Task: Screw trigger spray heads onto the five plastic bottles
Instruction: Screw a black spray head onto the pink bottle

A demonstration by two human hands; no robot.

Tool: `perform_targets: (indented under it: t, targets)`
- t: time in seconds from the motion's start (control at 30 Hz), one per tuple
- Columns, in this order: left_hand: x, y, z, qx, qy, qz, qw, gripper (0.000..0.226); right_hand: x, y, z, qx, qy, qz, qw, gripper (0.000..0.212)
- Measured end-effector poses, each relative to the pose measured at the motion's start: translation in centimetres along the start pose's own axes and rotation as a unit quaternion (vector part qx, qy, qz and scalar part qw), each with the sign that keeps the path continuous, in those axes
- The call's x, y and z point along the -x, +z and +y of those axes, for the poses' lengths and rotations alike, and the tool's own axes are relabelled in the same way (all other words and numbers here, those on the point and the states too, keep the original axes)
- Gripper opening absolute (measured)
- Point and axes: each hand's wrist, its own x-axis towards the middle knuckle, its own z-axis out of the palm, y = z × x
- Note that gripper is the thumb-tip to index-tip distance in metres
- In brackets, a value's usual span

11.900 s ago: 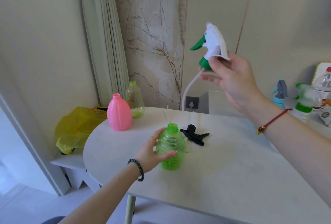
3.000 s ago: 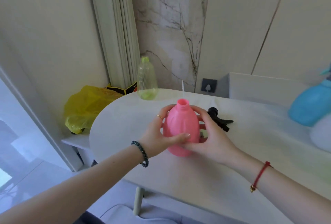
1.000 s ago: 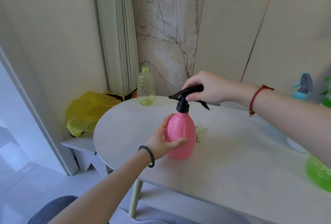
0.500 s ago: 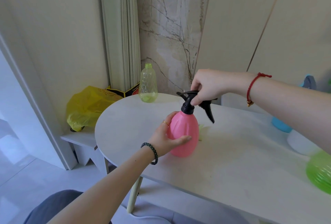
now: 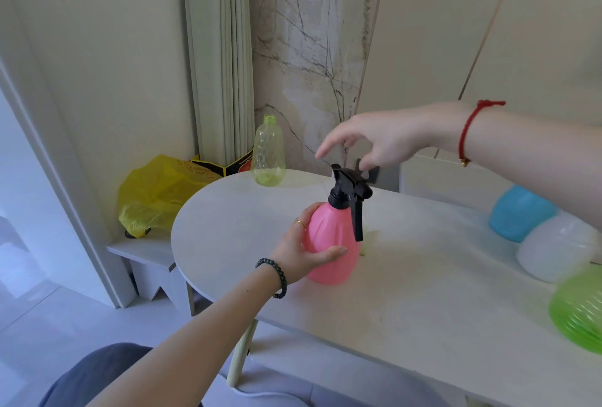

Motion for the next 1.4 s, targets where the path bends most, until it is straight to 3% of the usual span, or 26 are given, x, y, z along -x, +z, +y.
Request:
perform_targets:
  t: [0.1,0.17,0.3,0.4,0.43,0.5,0.57,0.67,0.73,0.8,0.87,0.93,1.0,1.1,1.17,1.23,1.4]
  targets:
    - [0.0,0.0,0.0,-0.004,0.000,0.003,1.000,0.065,0.3,0.8,0.2,0.083,-0.061,0.015,0.995,0.032]
    - [0.0,0.1,0.1,-0.005,-0.003,0.006,1.000,0.067,0.1,1.6,0.1,0.093,-0.056,0.046,0.993,0.011]
    - [0.0,0.1,0.1,-0.003,-0.005,-0.002,1.000,0.066,-0.8,3.0,0.2,-0.002,0.033,0.109,0.994,0.032]
    - [0.0,0.0,0.1,-0.003,-0.005,0.003,1.000,0.065,-1.7,3.8,-0.1,-0.144,0.127,0.050,0.980,0.052]
    - [0.0,0.1,0.1,-0.005,-0.006,0.003,1.000,0.065,-1.8,3.7,-0.1,-0.149,0.136,0.048,0.978,0.050]
    - [0.0,0.1,0.1,-0.006,-0.006,0.002,1.000,0.064,-1.5,2.6,0.3,-0.051,0.086,0.083,0.992,0.038]
    - [0.0,0.1,0.1,-0.005,-0.005,0.002,1.000,0.063,-0.7,1.7,0.7,0.066,0.014,0.071,0.995,0.058]
    - [0.0,0.0,0.1,-0.005,-0.005,0.004,1.000,0.064,-0.2,1.5,0.7,0.140,-0.050,0.084,0.985,0.035]
    - [0.0,0.0,0.1,-0.004,-0.005,0.007,1.000,0.063,-0.5,1.9,0.7,0.126,-0.036,0.112,0.985,0.025]
    - [0.0,0.1,0.1,-0.007,-0.007,0.006,1.000,0.064,-0.9,2.6,0.3,0.030,0.020,0.113,0.993,0.029]
    - [0.0,0.2,0.1,-0.008,-0.009,0.002,1.000,0.065,-1.4,3.2,0.0,-0.097,0.105,0.048,0.989,0.043]
    - [0.0,0.2,0.1,-0.004,-0.005,0.001,1.000,0.063,-1.5,3.0,-0.1,-0.156,0.149,-0.004,0.976,0.049]
    - [0.0,0.1,0.1,-0.002,-0.003,0.003,1.000,0.063,-1.3,2.0,0.2,-0.121,0.115,0.021,0.986,0.036]
    - [0.0,0.2,0.1,-0.002,-0.002,0.007,1.000,0.063,-0.2,0.7,1.0,0.035,-0.012,0.044,0.998,0.051]
    - [0.0,0.2,0.0,-0.005,-0.004,0.009,1.000,0.064,0.1,1.1,1.0,0.084,-0.069,0.051,0.993,0.032]
    - [0.0,0.2,0.1,-0.004,-0.010,0.009,1.000,0.065,-0.3,2.0,1.1,0.079,-0.063,0.086,0.991,0.016]
    - [0.1,0.2,0.2,-0.009,-0.003,0.007,1.000,0.063,-1.2,2.7,1.4,-0.005,0.031,0.136,0.990,0.046]
